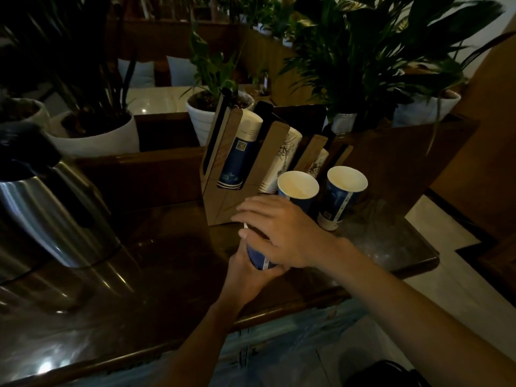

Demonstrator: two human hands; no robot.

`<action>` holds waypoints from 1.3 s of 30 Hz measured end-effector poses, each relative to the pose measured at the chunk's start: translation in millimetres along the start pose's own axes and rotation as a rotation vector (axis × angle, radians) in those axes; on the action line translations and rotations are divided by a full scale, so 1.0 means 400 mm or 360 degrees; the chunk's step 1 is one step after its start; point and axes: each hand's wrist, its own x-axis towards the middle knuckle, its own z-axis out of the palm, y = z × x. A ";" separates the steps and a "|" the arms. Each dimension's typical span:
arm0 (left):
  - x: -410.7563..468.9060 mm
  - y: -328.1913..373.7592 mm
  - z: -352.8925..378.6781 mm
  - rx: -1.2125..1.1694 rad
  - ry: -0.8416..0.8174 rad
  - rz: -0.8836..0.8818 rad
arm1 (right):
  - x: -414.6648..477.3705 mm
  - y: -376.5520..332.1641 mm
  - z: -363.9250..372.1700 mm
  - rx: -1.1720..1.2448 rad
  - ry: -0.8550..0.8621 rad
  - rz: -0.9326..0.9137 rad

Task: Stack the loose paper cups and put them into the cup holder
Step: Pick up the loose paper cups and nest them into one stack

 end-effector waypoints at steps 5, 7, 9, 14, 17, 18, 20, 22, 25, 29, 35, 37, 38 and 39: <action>0.002 -0.020 0.012 -0.0083 -0.0005 -0.0053 | -0.004 0.006 0.019 0.0007 0.0122 -0.0020; 0.003 -0.023 0.014 -0.0069 -0.0018 -0.0039 | -0.001 0.004 0.022 0.0006 0.0126 -0.0017; 0.011 -0.025 0.012 -0.0063 -0.0006 0.0016 | 0.000 0.001 0.026 -0.0020 0.0132 -0.0002; 0.013 -0.031 0.016 -0.0070 -0.0013 0.0023 | 0.003 -0.009 0.013 -0.0125 -0.0004 0.0044; 0.005 -0.020 0.012 -0.0081 -0.0006 0.0031 | 0.010 -0.011 -0.002 -0.0145 -0.0166 0.0085; 0.003 -0.015 0.012 -0.0089 -0.0003 0.0012 | 0.018 -0.010 -0.010 -0.0110 -0.0239 0.0108; -0.003 -0.004 0.011 -0.0086 0.0022 -0.0014 | 0.041 -0.003 -0.025 0.0008 -0.0396 0.0167; -0.008 0.007 0.009 -0.0085 0.0040 -0.0004 | 0.073 0.000 -0.038 0.0080 -0.0529 0.0214; -0.013 0.010 0.010 -0.0140 0.0037 -0.0010 | 0.107 0.001 -0.040 0.0069 -0.0667 0.0261; -0.013 0.008 0.014 -0.0152 0.0050 0.0002 | 0.094 0.010 -0.019 0.0003 -0.0606 0.0260; -0.017 -0.004 0.022 -0.0154 0.0067 0.0011 | 0.088 0.012 -0.007 -0.0056 -0.0612 0.0216; -0.017 -0.010 0.021 -0.0154 0.0054 -0.0009 | 0.089 0.016 -0.002 -0.0034 -0.0638 0.0223; -0.018 -0.013 0.020 -0.0163 0.0048 -0.0021 | 0.086 0.018 0.000 -0.0025 -0.0652 0.0233; -0.017 -0.014 0.019 -0.0165 0.0042 -0.0028 | 0.083 0.020 0.001 -0.0023 -0.0674 0.0245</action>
